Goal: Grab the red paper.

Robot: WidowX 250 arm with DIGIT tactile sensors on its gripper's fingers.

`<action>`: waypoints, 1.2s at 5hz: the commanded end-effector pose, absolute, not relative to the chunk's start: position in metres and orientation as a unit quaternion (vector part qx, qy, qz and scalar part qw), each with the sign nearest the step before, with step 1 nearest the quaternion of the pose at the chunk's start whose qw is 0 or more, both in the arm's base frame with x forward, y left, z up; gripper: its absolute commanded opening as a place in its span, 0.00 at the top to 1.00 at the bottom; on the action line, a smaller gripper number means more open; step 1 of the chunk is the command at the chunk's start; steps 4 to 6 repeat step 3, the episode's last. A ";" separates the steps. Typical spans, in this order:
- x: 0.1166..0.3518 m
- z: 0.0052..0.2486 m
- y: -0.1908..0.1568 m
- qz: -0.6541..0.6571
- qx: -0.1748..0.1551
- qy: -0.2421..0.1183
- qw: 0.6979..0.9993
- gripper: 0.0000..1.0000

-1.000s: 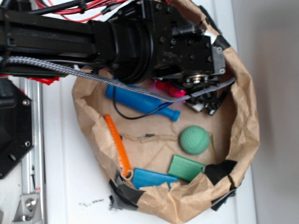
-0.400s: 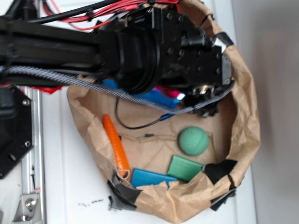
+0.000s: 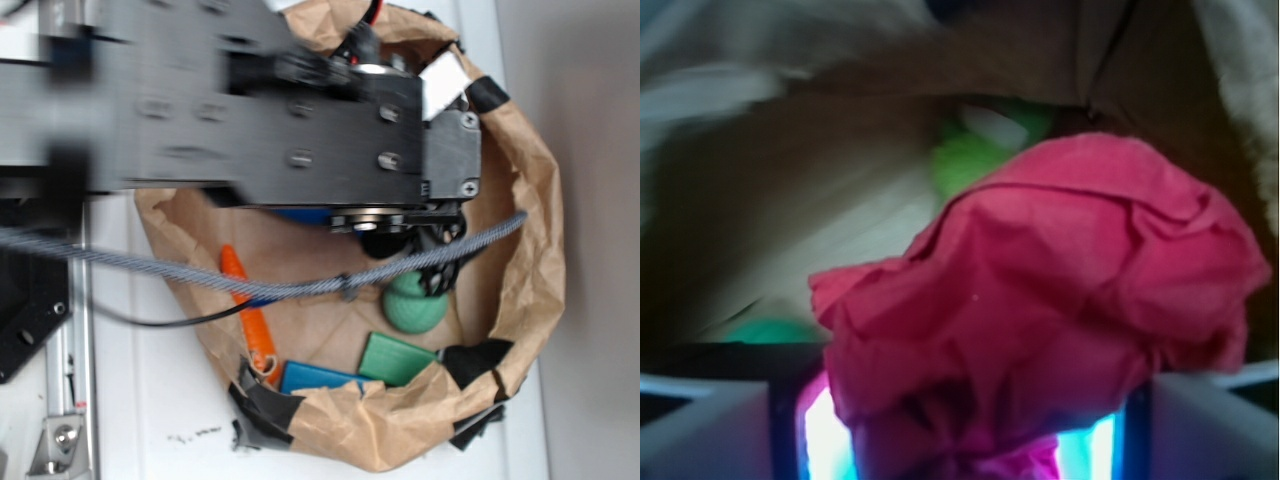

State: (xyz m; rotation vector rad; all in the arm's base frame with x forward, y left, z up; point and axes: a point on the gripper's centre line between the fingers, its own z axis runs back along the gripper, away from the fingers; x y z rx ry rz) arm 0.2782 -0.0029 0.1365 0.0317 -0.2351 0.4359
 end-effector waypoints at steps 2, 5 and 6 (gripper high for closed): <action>0.278 0.201 -0.040 0.074 -0.075 -0.080 0.991 1.00; 0.280 0.197 -0.040 0.076 -0.066 -0.077 0.992 1.00; 0.280 0.197 -0.040 0.076 -0.066 -0.077 0.992 1.00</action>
